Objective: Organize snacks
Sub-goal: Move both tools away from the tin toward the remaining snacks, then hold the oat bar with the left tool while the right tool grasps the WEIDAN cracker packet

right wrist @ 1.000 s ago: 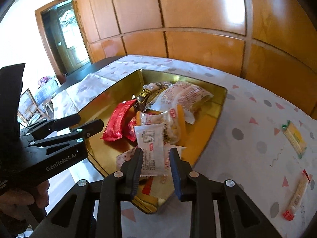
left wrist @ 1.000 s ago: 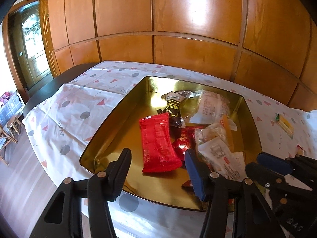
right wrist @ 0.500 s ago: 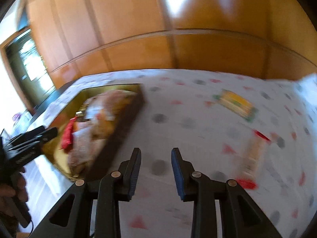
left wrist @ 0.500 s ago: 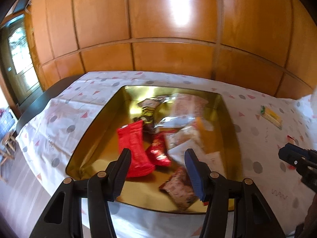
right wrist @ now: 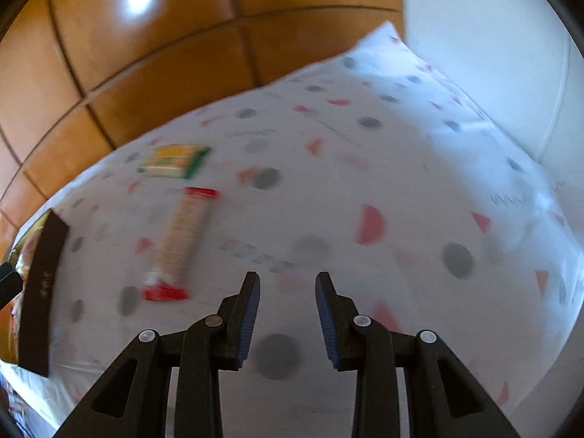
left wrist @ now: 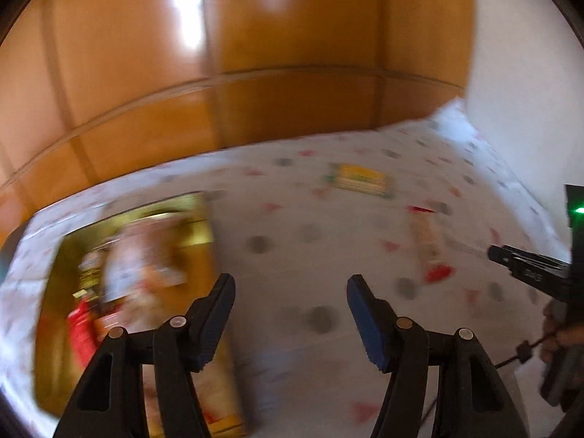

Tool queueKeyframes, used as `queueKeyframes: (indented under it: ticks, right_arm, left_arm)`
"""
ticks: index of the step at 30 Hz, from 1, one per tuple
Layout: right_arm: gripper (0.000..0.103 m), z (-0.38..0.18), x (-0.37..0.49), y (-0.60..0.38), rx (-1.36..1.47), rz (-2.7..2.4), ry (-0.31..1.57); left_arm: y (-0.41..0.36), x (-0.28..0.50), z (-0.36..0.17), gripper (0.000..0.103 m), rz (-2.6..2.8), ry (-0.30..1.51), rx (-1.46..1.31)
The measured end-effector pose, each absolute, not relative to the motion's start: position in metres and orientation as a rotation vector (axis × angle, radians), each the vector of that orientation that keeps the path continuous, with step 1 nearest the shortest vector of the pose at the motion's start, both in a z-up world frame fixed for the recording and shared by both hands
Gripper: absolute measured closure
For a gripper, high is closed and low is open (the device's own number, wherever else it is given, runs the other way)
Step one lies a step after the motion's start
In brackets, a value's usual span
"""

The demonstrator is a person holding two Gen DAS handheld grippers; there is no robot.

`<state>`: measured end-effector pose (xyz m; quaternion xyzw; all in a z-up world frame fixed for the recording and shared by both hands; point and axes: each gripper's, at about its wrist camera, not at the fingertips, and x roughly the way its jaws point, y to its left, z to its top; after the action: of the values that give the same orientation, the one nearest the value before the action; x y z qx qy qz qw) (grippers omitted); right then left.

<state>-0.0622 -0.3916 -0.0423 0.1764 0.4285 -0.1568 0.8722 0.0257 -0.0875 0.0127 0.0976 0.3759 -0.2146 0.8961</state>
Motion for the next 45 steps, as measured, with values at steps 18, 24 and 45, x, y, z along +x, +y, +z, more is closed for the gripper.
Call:
queueKeyframes:
  ticks: [18,24,45]
  right_arm:
    - [0.06,-0.064,-0.074,-0.396,0.343,-0.272,0.898]
    - [0.059,-0.065,-0.073,-0.395,0.331,-0.265,0.896]
    - [0.044,-0.036,0.085,-0.328,-0.023,0.185,0.988]
  left_arm:
    - [-0.278,0.083,-0.06,0.039,-0.678,1.011,0.285]
    - [-0.271,0.082,-0.074,0.074,-0.653,0.976,0.295]
    - [-0.136,0.045,-0.09,0.072,-0.488,0.812,0.19]
